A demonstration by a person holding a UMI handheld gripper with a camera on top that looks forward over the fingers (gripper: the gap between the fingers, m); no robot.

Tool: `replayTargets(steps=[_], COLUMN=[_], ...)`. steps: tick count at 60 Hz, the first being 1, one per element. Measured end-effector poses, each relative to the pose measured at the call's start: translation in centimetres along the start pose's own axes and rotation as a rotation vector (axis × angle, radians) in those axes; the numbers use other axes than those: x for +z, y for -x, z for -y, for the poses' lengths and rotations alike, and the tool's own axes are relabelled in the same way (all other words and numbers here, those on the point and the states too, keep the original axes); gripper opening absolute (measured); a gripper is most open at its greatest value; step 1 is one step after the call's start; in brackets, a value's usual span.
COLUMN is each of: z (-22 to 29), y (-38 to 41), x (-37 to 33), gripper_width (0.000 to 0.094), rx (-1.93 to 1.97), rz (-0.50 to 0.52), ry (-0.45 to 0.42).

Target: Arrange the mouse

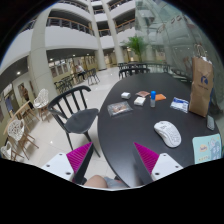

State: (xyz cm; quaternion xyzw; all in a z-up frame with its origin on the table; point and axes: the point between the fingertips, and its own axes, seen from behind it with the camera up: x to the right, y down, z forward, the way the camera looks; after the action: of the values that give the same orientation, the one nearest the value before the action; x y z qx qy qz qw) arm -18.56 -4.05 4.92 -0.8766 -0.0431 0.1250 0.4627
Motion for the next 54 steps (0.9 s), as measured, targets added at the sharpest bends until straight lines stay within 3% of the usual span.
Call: replayTargets(steps=[13, 27, 35, 42, 46, 50, 54], z=[-0.6, -1.5, -2.0, 0.0, 1.1, 2.1, 2.6], y=[-5.4, -16.6, -20.2, -21.8, -22.6, -23.4, -23.9], x=[-0.2, 0.5, 2.9, 5.4, 6.8, 8.1, 8.5], gripper_width=[0.0833, 0.0834, 0.0831, 0.0819, 0.0768, 0.0586, 0.0495], rx=[-0.013, -0.004, -0.019, -0.009, -0.004, -0.005, -0.018], rz=[-0.087, -0.287, -0.320, -0.306, -0.306, -0.313, -0.335], ry=[0.007, 0.044, 0.099, 0.088, 0.083, 0.074, 0.061])
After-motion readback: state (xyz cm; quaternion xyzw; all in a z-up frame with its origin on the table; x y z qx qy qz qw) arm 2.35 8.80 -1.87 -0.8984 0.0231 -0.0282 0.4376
